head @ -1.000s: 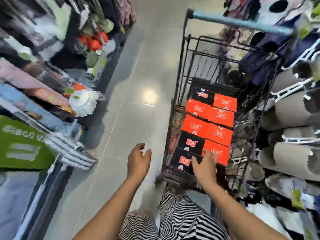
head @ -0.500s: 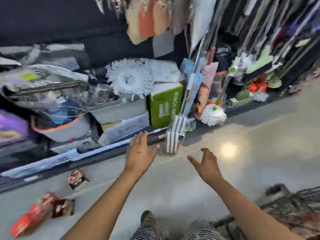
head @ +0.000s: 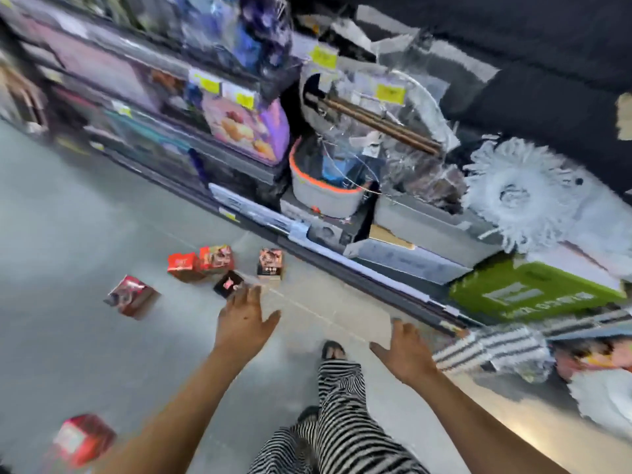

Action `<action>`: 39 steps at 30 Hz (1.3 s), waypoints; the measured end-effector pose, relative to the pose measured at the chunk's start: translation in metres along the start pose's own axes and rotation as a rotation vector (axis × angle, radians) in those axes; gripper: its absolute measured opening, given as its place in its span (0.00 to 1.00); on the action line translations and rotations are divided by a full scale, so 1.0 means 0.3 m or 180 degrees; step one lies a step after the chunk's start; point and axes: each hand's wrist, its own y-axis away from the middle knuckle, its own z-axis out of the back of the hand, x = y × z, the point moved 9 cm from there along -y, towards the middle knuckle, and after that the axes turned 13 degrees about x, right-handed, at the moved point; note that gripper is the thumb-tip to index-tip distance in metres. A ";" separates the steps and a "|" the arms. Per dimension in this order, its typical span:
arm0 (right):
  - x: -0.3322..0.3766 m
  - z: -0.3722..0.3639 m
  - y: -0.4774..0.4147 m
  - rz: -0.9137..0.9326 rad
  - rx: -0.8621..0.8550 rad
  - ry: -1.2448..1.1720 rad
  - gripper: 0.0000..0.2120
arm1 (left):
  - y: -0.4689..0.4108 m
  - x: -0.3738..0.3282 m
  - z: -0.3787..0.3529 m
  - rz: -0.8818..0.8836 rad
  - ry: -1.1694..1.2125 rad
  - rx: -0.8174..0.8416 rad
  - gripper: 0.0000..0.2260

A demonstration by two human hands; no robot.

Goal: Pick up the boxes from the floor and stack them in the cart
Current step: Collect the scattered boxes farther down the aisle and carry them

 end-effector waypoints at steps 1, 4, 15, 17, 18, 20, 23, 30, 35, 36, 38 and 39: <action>0.028 -0.003 -0.063 0.0018 0.0144 0.0134 0.34 | -0.023 0.054 -0.003 0.0201 0.0027 -0.0006 0.31; 0.084 -0.012 -0.264 -0.0068 0.0604 0.0367 0.34 | -0.111 0.203 -0.041 0.0802 0.0114 0.0270 0.30; 0.285 -0.162 -0.976 -0.0301 0.1294 -0.0061 0.34 | -0.561 0.517 -0.406 0.1670 0.0810 0.0540 0.31; 0.317 -0.244 -1.136 -0.0335 0.1356 -0.0104 0.36 | -0.661 0.589 -0.517 0.1751 0.0794 0.0544 0.32; 0.334 -0.287 -1.220 -0.0342 0.1367 -0.0116 0.37 | -0.713 0.628 -0.577 0.1787 0.0808 0.0546 0.33; 0.371 -0.382 -1.396 -0.0351 0.1387 -0.0277 0.39 | -0.828 0.713 -0.700 0.1837 0.0900 0.0516 0.34; 0.450 -0.542 -1.665 -0.0279 0.1418 -0.0760 0.43 | -1.007 0.864 -0.887 0.1992 0.1294 0.0332 0.36; 0.603 -0.851 -2.234 -0.0079 0.1059 -0.1440 0.31 | -1.432 1.165 -1.149 0.1618 0.1141 -0.0564 0.43; 0.747 -0.903 -2.545 0.0378 0.0236 -0.1917 0.35 | -1.644 1.281 -1.161 0.1270 0.0260 -0.0840 0.47; 0.767 -0.910 -2.580 0.0426 0.0153 -0.1957 0.38 | -1.665 1.291 -1.152 0.1229 0.0105 -0.0843 0.48; 0.804 -0.928 -2.625 0.0460 0.0172 -0.2104 0.45 | -1.693 1.296 -1.121 0.1128 -0.0108 -0.0836 0.51; 0.820 -0.937 -2.638 0.0492 0.0231 -0.2234 0.48 | -1.707 1.292 -1.111 0.1065 -0.0199 -0.0783 0.53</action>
